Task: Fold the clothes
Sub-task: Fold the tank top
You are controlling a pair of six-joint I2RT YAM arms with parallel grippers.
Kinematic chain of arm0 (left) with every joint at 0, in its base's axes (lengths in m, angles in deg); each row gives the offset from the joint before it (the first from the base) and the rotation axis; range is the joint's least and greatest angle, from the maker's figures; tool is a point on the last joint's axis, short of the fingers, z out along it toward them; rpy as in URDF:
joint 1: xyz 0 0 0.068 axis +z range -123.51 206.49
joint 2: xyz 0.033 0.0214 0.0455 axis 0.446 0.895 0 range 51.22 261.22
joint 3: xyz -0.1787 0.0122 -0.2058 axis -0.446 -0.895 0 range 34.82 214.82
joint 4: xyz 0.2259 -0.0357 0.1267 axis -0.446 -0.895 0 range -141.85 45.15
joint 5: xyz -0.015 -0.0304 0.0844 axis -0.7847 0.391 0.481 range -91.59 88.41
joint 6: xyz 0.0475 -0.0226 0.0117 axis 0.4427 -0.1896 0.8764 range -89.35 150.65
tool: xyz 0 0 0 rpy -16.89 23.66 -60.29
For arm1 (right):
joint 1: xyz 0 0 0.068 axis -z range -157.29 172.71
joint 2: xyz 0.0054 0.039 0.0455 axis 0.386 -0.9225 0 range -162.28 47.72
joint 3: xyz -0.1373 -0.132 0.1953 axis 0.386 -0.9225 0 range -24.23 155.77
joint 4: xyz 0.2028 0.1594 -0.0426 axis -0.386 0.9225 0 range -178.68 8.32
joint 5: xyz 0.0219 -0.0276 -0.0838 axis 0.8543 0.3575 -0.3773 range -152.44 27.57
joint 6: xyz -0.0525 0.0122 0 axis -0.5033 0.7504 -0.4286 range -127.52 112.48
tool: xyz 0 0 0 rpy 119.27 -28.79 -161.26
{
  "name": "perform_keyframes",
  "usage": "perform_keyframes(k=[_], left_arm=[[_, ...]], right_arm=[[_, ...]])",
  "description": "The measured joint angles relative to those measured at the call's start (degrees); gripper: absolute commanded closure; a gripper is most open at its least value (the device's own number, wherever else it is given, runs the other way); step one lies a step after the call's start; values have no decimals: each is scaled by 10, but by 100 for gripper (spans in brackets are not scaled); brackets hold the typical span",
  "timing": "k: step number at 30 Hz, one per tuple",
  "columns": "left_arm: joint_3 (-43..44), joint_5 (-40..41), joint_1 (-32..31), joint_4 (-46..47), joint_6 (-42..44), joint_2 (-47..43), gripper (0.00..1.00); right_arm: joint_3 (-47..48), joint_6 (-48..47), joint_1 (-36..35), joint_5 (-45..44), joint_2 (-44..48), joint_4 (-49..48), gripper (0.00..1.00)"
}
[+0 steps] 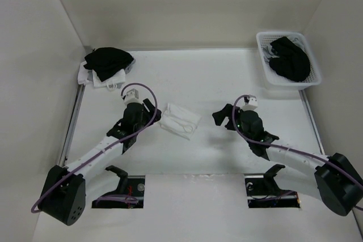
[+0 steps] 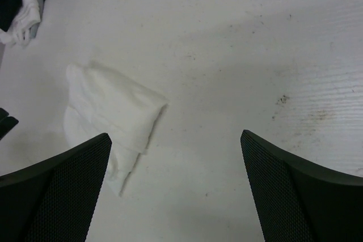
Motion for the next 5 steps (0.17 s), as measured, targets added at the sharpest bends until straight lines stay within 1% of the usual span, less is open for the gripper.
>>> perform_keyframes(k=[3,5], left_arm=[[0,-2,2,-3,-2,0,45],[0,-3,2,-2,-2,0,43]], right_arm=[[-1,0,3,-3,-4,-3,0],[-1,0,4,-6,-4,-6,0]])
